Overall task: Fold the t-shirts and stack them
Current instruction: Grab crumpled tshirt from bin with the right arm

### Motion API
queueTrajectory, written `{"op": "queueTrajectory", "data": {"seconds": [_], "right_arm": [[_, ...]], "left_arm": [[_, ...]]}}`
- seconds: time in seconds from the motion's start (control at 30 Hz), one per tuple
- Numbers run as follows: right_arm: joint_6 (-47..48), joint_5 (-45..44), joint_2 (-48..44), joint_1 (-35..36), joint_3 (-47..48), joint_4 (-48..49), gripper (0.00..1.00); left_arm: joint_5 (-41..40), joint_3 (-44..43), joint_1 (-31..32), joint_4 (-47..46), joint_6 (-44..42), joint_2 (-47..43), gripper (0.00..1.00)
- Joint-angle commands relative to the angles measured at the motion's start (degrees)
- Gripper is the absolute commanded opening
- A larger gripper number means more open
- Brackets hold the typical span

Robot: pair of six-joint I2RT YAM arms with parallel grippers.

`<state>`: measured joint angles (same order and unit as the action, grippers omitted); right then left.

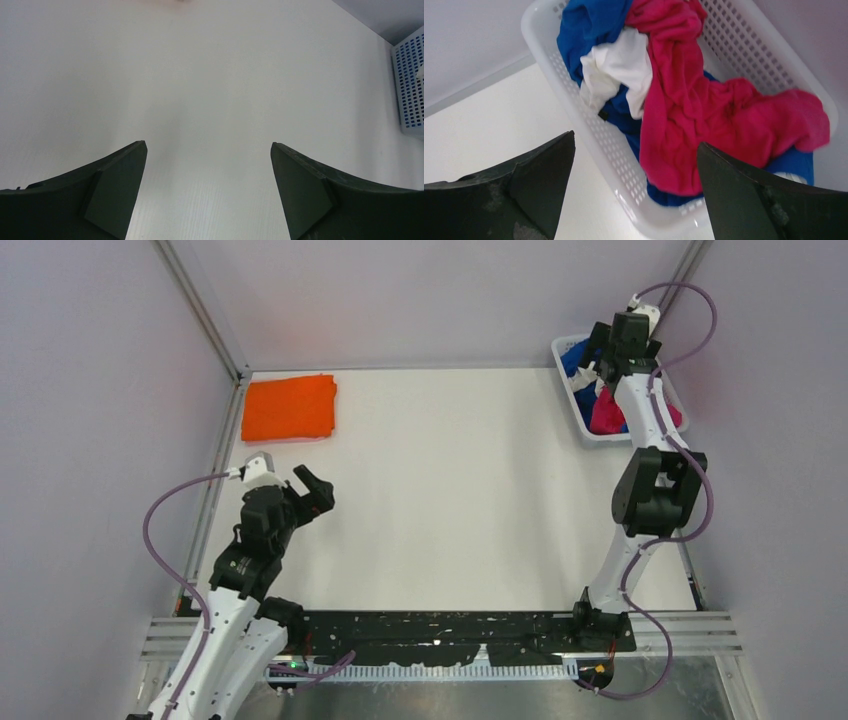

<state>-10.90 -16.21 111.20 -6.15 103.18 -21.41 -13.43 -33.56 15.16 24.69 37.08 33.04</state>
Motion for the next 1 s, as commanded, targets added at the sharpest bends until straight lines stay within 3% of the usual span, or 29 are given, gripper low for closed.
{"op": "queueTrajectory", "data": {"seconds": [0.0, 0.13, 0.4, 0.5, 0.53, 0.57, 0.6, 0.63, 0.73, 0.97], "right_arm": [[5.06, 0.23, 9.32, -0.08, 16.42, 1.68, 0.97], [5.66, -0.69, 18.66, -0.13, 26.21, 4.44, 0.96], [5.21, -2.71, 28.91, -1.09, 32.18, 16.37, 0.89], [3.42, -1.32, 31.2, -1.66, 33.81, 18.33, 0.65], [3.33, -0.04, 31.45, -1.71, 34.54, 18.95, 0.43], [3.8, 0.59, 31.58, -1.73, 35.07, 19.12, 0.33], [4.31, 0.44, 31.34, -1.75, 35.16, 19.52, 0.16], [4.35, -0.59, 30.3, -1.75, 34.9, 19.89, 0.11], [5.46, -0.72, 26.0, -1.75, 33.7, 22.52, 0.05], [8.14, 2.91, 14.68, -1.76, 31.92, 24.78, 0.05]], "left_arm": [[-1.05, 0.56, -0.04, -6.94, -1.68, 0.6, 0.99], [-1.94, 1.41, -0.04, -9.3, -1.9, 0.32, 0.99], [-3.78, 1.66, -0.04, -9.76, -2.25, -0.47, 0.99], [-4.09, 1.49, -0.04, -9.81, -2.34, -0.13, 0.99], [-4.21, 1.23, -0.04, -9.71, -2.33, 0.17, 0.99], [-4.19, 0.9, -0.04, -9.41, -2.59, 0.38, 0.99], [-4.15, 0.5, -0.03, -8.66, -2.75, 0.51, 0.99], [-4.08, 0.18, -0.04, -8.01, -2.8, 0.61, 0.99], [-4.07, 0.25, -0.04, -7.55, -2.72, 0.23, 0.99], [-3.65, 1.67, -0.02, -7.06, -2.45, -3.28, 0.99]]}}
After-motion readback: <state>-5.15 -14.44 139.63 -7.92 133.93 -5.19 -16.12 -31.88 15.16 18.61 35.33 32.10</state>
